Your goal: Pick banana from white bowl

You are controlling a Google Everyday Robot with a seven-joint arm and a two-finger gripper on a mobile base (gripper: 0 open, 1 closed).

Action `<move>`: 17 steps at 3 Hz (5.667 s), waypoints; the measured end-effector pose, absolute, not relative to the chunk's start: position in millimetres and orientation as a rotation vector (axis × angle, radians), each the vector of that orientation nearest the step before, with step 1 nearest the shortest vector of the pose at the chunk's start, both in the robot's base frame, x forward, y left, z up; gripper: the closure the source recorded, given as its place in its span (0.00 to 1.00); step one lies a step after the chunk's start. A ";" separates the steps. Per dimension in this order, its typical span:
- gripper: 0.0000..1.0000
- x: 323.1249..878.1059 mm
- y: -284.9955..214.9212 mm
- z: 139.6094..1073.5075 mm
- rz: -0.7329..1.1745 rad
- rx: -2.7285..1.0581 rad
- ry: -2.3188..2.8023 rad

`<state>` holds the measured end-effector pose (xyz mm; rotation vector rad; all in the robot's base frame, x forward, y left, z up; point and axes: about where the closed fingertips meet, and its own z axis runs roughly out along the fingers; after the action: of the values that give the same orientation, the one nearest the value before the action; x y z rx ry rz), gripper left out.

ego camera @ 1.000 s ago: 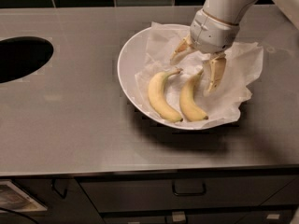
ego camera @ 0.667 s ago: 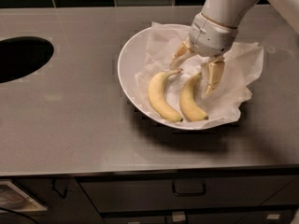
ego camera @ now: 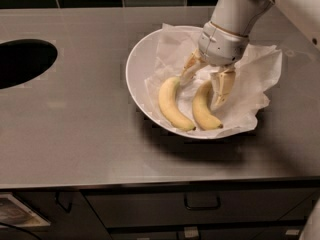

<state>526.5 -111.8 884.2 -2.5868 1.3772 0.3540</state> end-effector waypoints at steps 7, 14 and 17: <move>0.40 537.3 -110.3 846.3 0.400 -2.710 1.391; 1.00 507.2 -123.6 937.0 -0.188 -2.217 1.108; 1.00 501.8 -120.0 1026.7 -0.458 -2.073 0.952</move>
Offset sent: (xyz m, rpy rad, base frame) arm -0.0386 -0.0243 -0.0183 -0.0509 0.1492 0.0182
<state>501.8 -120.0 1026.7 -2.0734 0.9518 -0.4576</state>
